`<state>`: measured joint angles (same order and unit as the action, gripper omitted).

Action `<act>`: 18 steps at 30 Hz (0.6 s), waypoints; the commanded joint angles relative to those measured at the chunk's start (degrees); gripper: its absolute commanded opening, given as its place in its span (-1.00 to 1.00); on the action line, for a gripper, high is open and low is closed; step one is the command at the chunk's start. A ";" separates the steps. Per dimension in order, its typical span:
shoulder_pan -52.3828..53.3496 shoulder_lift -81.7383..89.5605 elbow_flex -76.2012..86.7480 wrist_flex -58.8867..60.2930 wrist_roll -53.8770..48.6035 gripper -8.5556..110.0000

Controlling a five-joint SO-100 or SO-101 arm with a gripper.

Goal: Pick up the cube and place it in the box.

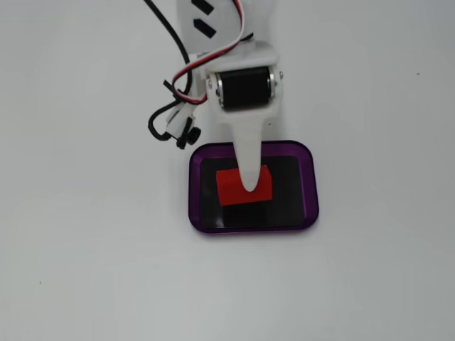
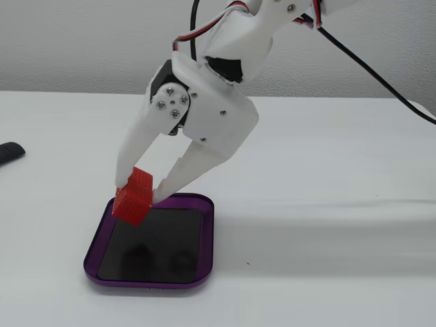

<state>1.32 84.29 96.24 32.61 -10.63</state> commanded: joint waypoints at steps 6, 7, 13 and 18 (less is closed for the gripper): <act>0.53 -2.29 -4.39 -1.05 0.26 -0.86; 0.53 -1.93 -4.13 -1.05 0.26 -0.86; 0.35 -0.26 -3.87 0.62 0.09 -0.83; -0.09 2.55 -3.69 6.33 0.18 -0.73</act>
<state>1.67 82.62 94.57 37.09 -10.63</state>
